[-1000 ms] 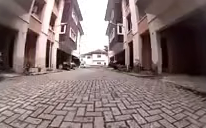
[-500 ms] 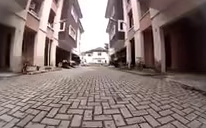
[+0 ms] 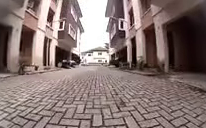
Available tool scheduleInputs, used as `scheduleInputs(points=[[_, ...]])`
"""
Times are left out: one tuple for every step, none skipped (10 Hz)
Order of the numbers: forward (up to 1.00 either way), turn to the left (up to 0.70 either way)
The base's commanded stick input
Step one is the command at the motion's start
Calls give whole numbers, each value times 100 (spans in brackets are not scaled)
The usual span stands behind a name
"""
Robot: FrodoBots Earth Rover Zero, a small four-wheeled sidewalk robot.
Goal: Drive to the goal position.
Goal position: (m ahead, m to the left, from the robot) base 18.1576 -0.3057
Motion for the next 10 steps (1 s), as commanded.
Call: scheduleInputs(points=[[50,0],[50,0],[50,0],[50,0],[50,0],[50,0],[50,0],[50,0],[50,0],[50,0]])
